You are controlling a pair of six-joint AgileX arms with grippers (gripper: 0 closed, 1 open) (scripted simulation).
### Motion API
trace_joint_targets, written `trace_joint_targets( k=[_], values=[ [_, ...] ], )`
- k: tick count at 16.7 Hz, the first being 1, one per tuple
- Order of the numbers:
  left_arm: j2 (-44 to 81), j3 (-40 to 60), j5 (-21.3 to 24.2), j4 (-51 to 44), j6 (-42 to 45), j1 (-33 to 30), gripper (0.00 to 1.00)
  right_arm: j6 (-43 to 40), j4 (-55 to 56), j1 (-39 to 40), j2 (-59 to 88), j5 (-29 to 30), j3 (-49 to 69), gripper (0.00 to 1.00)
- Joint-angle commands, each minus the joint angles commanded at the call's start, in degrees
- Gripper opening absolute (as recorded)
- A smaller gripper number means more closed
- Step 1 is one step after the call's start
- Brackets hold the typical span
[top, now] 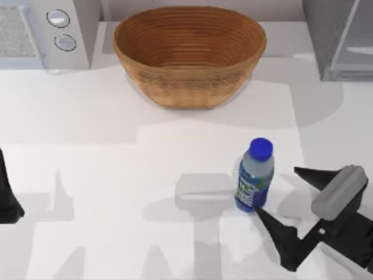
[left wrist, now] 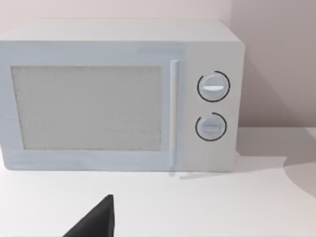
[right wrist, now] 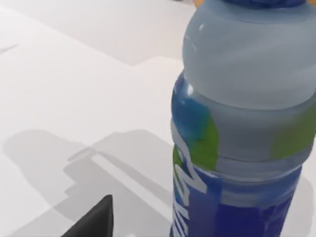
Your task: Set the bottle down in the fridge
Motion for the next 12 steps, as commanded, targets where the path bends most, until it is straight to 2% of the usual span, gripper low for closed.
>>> trace_joint_targets(
  k=[9, 12],
  values=[
    [0.0, 0.0, 0.0, 0.0, 0.0, 0.0, 1.0, 0.8, -5.4, 4.0, 7.0, 3.7, 12.8, 1.0],
    [0.0, 0.0, 0.0, 0.0, 0.0, 0.0, 1.0, 0.8, -5.7, 4.2, 7.4, 3.9, 13.4, 1.0]
  ],
)
